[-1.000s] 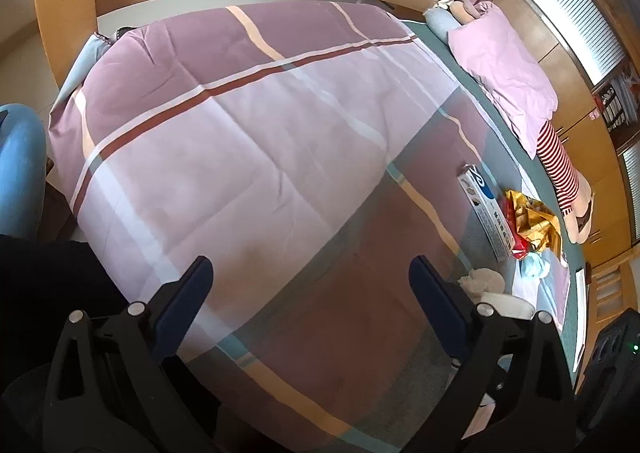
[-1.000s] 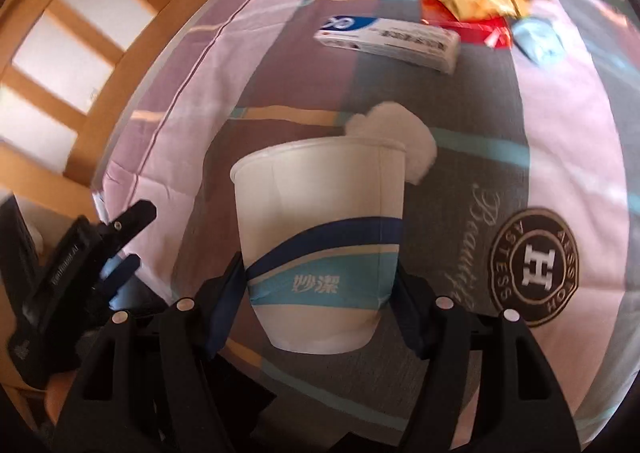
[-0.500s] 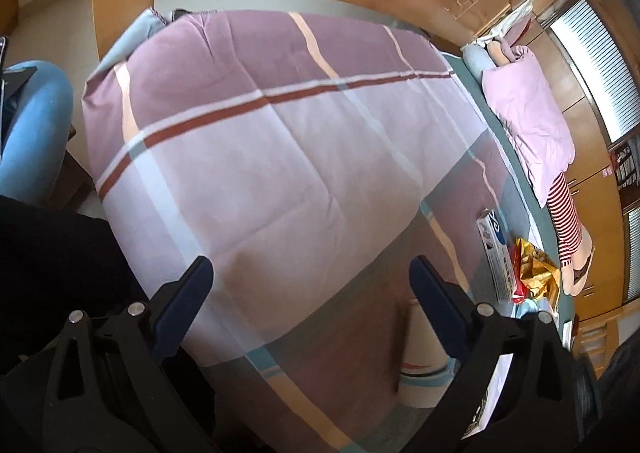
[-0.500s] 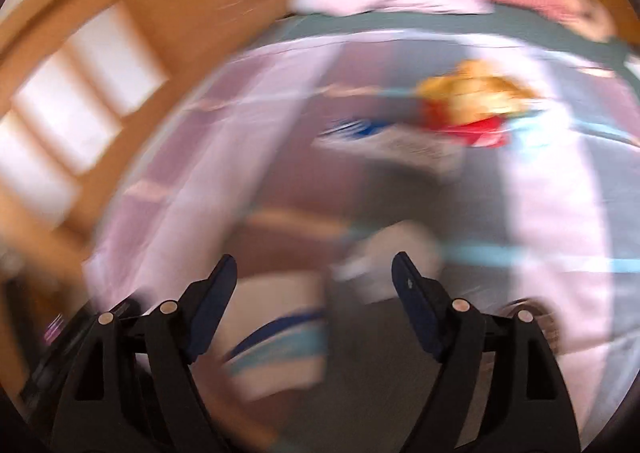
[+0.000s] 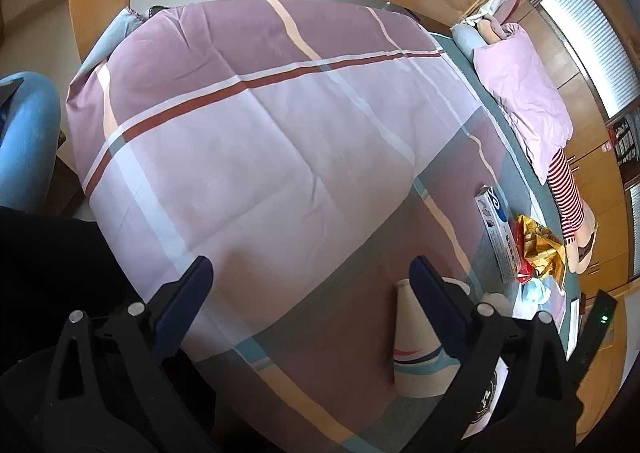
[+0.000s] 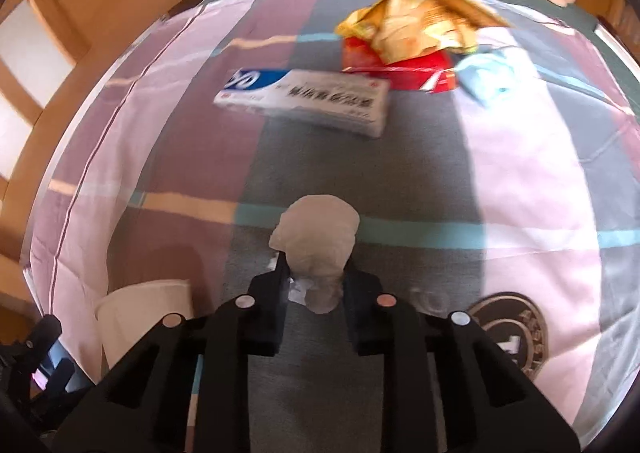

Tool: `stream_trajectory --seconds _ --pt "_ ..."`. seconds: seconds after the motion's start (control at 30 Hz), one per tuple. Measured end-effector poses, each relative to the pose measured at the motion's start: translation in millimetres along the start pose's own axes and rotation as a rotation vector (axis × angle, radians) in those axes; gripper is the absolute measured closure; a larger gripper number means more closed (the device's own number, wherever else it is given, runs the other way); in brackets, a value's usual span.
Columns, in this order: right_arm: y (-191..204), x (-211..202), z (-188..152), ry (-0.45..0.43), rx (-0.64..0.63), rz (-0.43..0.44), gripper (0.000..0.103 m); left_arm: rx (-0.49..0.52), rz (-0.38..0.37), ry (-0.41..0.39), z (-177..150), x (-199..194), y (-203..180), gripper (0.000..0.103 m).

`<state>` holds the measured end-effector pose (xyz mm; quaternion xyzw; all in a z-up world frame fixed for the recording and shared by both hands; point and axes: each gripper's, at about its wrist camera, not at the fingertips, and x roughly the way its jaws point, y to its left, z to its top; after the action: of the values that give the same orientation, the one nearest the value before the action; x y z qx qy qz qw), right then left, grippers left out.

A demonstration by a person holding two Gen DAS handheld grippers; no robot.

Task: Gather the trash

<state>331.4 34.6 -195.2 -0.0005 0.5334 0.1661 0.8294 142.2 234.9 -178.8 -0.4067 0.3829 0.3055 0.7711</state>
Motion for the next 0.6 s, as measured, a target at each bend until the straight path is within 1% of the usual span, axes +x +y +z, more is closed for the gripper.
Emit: stream_trajectory --seconds 0.07,0.13,0.2,0.23,0.33,0.4,0.43,0.5,0.57,0.6 --pt "-11.2 -16.2 0.4 -0.027 0.029 -0.007 0.079 0.012 -0.019 0.017 -1.4 1.5 -2.8 0.005" --pt "-22.2 -30.9 -2.5 -0.052 0.047 -0.008 0.079 0.078 -0.085 0.083 -7.1 8.3 -15.2 0.004" --pt "-40.3 -45.3 -7.0 -0.064 0.076 -0.012 0.079 0.166 -0.133 0.126 -14.0 11.1 -30.7 0.004" --pt "-48.4 -51.6 -10.4 -0.068 0.094 -0.011 0.079 0.209 -0.165 0.127 -18.1 8.5 -38.9 0.004" --pt "-69.4 -72.4 -19.3 -0.089 0.150 -0.003 0.079 0.288 -0.255 0.103 -28.7 -2.3 -57.6 0.004" --pt "-79.3 -90.9 -30.2 -0.116 0.156 -0.010 0.079 0.381 -0.279 0.117 -40.0 -2.8 -74.2 0.004" --pt "-83.7 -101.1 -34.8 -0.133 0.149 -0.018 0.079 0.455 -0.264 0.123 -49.5 -0.6 -84.3 0.004" --pt "-85.9 -117.4 -43.8 -0.160 0.131 -0.033 0.079 0.574 -0.194 0.110 -63.6 5.5 -101.4 0.004" --pt "-84.9 -132.5 -52.8 -0.185 0.105 -0.043 0.079 0.630 -0.128 0.111 -70.3 14.9 -110.5 0.004" --pt "-83.1 -138.3 -56.7 -0.197 0.093 -0.047 0.079 0.636 -0.099 0.122 -72.1 21.1 -112.7 0.004"
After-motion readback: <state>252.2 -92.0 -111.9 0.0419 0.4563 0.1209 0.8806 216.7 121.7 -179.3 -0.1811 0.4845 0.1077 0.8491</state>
